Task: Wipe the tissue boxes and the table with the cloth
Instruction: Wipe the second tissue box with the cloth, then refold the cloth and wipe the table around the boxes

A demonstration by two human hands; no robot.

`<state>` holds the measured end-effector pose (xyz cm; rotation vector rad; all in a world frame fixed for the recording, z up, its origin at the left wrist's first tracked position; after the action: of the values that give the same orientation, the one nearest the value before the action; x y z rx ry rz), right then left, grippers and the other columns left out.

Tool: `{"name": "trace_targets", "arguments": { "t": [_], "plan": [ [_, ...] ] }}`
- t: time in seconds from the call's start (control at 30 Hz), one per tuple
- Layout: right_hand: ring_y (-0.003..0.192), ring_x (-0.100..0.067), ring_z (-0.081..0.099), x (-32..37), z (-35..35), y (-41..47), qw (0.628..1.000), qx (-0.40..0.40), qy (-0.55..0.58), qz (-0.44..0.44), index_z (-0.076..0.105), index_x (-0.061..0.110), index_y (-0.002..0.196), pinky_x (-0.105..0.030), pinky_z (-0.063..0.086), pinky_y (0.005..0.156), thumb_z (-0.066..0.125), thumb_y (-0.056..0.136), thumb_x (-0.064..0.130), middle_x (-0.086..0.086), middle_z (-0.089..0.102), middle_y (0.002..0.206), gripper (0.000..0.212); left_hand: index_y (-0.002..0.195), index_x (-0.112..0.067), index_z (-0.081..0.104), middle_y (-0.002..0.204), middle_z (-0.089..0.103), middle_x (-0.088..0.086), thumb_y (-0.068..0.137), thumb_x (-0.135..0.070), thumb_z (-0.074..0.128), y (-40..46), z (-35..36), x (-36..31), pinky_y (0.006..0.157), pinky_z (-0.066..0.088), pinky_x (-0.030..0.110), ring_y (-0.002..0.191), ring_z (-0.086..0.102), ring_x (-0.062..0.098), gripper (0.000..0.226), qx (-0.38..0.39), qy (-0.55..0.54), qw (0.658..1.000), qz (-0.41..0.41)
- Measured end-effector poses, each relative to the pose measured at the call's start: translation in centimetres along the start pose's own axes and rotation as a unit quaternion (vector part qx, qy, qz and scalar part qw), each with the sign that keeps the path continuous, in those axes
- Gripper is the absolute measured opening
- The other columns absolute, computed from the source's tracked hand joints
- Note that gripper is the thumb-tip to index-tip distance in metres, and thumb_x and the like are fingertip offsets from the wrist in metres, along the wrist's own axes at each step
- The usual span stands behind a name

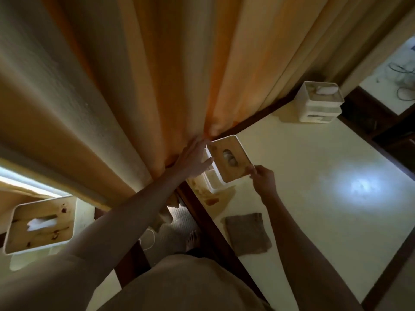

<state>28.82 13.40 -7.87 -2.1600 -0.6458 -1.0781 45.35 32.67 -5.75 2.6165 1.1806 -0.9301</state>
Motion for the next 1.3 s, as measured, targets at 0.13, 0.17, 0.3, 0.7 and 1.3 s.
{"name": "trace_targets", "arguments": {
  "t": [0.13,0.17,0.3,0.7,1.3],
  "plan": [
    [0.089,-0.026,0.074,-0.8,0.0,0.3,0.993,-0.089,0.056,0.051,0.07,0.004,0.118,-0.049,0.061,0.085,0.063,0.101,0.036,-0.011,0.075,0.101,0.038,0.161,-0.023,0.017,0.167,0.021,0.001,0.099,-0.038,0.062,0.7,1.4,2.2,0.121,0.025,0.041,0.152,0.023,0.022,0.078,0.047,-0.125,0.989,-0.063],
    [0.093,-0.024,0.074,-0.9,0.0,-0.6,0.99,-0.1,0.08,0.063,0.065,0.004,0.126,-0.047,0.061,0.086,0.062,0.101,0.033,-0.014,0.074,0.11,0.039,0.161,-0.023,0.018,0.165,0.025,0.0,0.097,-0.037,0.066,0.7,1.6,2.7,0.12,0.027,0.04,0.15,0.026,0.02,0.081,0.056,-0.155,0.984,-0.072],
    [0.13,-0.023,0.058,-1.2,2.6,-5.7,0.998,-0.042,0.039,0.029,0.03,0.013,0.158,-0.034,0.055,0.095,0.065,0.095,0.004,-0.011,0.047,0.155,0.072,0.151,-0.013,0.042,0.153,0.047,0.006,0.088,-0.018,0.076,0.9,2.1,4.4,0.108,0.039,0.033,0.143,0.043,0.024,0.071,0.096,-0.248,0.959,-0.096],
    [0.127,-0.004,0.053,0.0,7.6,-7.1,0.998,-0.016,0.045,-0.036,-0.018,0.03,0.161,-0.02,0.054,0.089,0.082,0.088,0.027,0.007,0.039,0.153,0.124,0.136,-0.017,0.061,0.118,0.064,-0.012,0.071,-0.001,0.087,1.5,3.2,5.2,0.106,0.047,0.042,0.118,0.059,0.016,0.072,0.091,-0.259,0.96,-0.059],
    [0.087,-0.03,0.077,2.7,-1.1,-2.0,0.98,-0.043,0.178,0.079,0.055,0.006,0.142,-0.055,0.062,0.08,0.078,0.09,0.031,-0.009,0.076,0.103,0.061,0.117,-0.016,0.074,0.108,0.072,-0.011,0.081,-0.038,0.084,8.4,0.4,-4.3,0.088,0.052,0.018,0.095,0.065,-0.002,0.044,0.008,-0.251,0.968,0.005]
  ]
}}
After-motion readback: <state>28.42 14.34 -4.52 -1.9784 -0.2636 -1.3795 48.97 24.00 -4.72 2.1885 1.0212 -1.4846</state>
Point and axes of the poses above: each hand's wrist, its own y-axis towards the middle knuckle, its own z-axis out of the palm, x = y × z, the point moved 5 cm from there along y, towards the middle knuckle
